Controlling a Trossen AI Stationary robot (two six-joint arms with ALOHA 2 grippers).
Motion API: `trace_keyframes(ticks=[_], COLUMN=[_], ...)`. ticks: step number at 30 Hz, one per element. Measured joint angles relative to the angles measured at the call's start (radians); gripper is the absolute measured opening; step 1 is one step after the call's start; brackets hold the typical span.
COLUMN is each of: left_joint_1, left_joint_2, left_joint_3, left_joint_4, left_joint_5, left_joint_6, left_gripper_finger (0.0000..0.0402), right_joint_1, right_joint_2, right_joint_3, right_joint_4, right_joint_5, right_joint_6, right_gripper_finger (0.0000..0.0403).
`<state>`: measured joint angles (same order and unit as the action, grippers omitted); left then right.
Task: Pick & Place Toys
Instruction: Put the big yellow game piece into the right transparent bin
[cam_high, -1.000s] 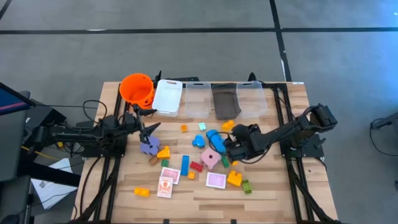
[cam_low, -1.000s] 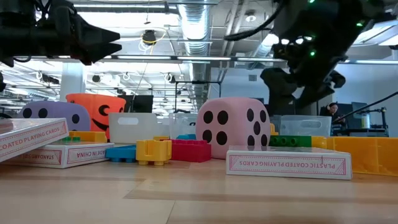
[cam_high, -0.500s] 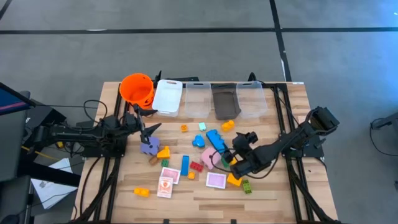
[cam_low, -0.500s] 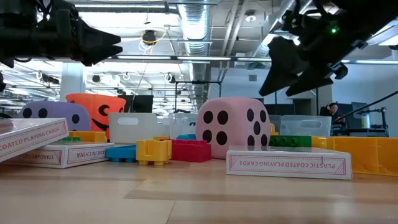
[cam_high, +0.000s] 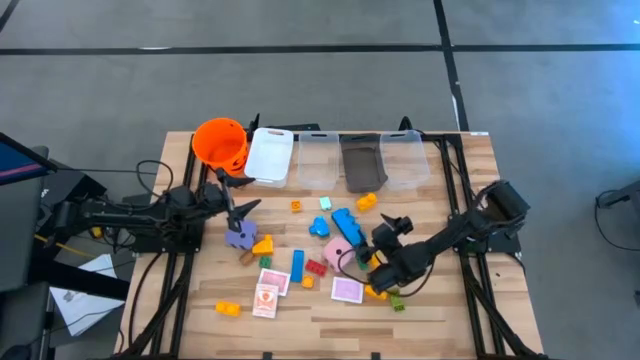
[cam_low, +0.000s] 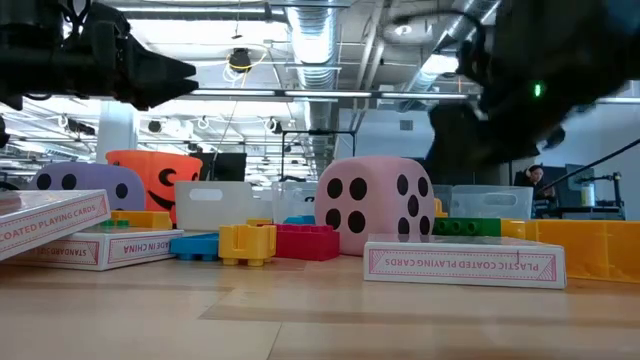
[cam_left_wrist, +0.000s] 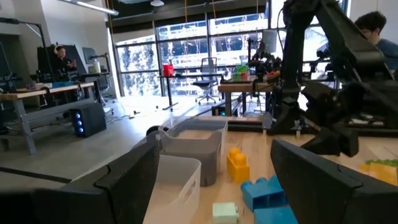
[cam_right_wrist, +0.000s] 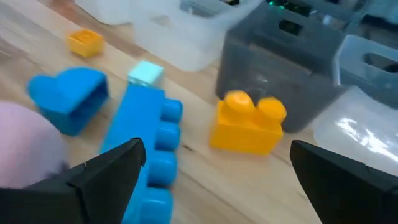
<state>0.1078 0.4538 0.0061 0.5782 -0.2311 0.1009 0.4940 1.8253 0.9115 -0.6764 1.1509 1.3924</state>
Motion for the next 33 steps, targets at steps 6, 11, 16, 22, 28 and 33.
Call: trace_keyframes(ticks=[6,11,16,22,28,33], left_joint_1=[0.0,0.0,0.0,0.0,0.0,0.0], left_joint_2=[0.03,0.057,0.06,0.06,0.059,0.059], left_joint_3=[0.0,0.0,0.0,0.0,0.0,0.0], left_joint_4=[0.001,0.005,0.007,0.007,0.008,0.009], left_joint_5=[0.0,-0.007,-0.01,-0.013,-0.013,-0.013], left_joint_6=[-0.001,-0.001,0.004,0.005,0.005,0.007], left_gripper_finger=[0.0301,0.0301,0.0301,0.0301,0.0301,0.0301], right_joint_1=[-0.003,0.019,0.029,0.05,0.067,0.071], right_joint_2=[0.12,0.127,0.122,0.107,0.075,0.047], right_joint_3=[-0.001,-0.015,-0.108,-0.232,-0.343,-0.42], right_joint_4=[-0.17,-0.229,-0.137,0.09,0.367,0.614], right_joint_5=[-0.025,0.022,0.047,0.046,0.066,0.092], right_joint_6=[0.334,0.504,0.621,0.655,0.544,0.363], right_gripper_finger=[0.0399,0.0399,0.0399,0.0399,0.0399,0.0399])
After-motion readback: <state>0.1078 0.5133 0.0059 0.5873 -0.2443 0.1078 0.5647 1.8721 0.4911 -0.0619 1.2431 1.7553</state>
